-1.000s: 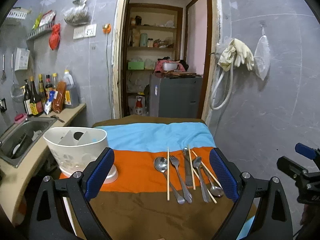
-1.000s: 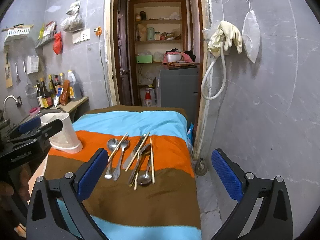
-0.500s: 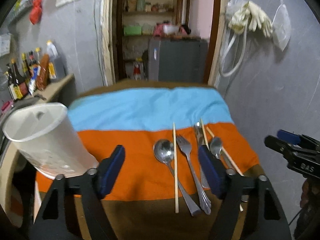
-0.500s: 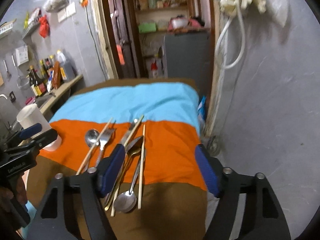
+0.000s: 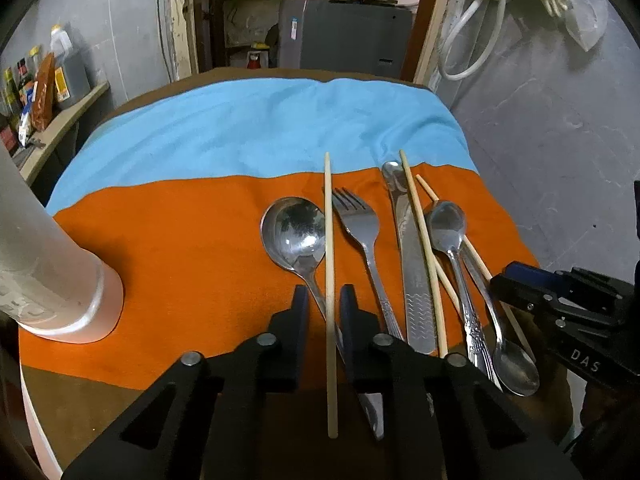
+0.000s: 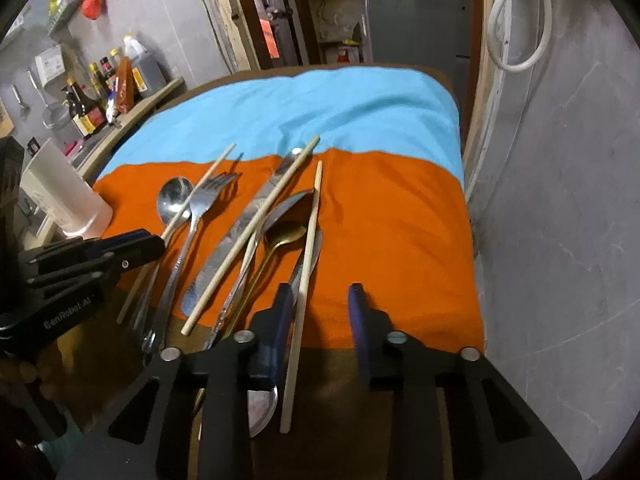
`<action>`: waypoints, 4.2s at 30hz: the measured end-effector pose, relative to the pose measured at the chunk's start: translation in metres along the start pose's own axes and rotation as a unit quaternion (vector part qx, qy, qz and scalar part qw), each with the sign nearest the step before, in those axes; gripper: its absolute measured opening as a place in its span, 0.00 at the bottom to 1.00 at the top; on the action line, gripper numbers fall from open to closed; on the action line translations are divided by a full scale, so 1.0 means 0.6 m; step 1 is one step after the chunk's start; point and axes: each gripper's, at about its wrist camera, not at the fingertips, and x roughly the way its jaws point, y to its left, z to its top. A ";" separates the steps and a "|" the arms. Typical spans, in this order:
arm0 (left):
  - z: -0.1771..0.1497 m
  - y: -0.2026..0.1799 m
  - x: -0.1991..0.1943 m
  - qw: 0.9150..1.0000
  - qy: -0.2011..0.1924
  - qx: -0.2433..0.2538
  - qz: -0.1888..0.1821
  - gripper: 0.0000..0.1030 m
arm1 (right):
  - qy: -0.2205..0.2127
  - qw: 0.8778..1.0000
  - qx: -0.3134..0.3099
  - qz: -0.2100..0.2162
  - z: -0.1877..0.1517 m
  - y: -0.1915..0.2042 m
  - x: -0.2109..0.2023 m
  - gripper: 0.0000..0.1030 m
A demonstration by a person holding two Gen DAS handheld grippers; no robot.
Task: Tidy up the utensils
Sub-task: 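Lower the left tool toward a chopstick while the right tool lowers toward another chopstick, then close the left tool on a wooden chopstick while the right tool closes on another, then carry chopstick in left tool to caddy while right tool carries one to cup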
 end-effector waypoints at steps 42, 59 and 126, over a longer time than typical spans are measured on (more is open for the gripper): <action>-0.026 0.012 -0.110 0.993 -0.065 -0.094 -0.040 0.02 | -0.011 0.996 0.075 0.055 0.005 0.009 -0.031 0.02; 0.010 0.183 -0.315 0.953 -0.272 -0.135 -0.011 0.02 | -0.235 0.943 0.039 0.232 0.126 0.231 -0.123 0.02; -0.047 0.426 -0.230 0.889 -0.449 -0.079 0.035 0.02 | -0.340 0.906 -0.080 0.241 0.124 0.414 0.039 0.03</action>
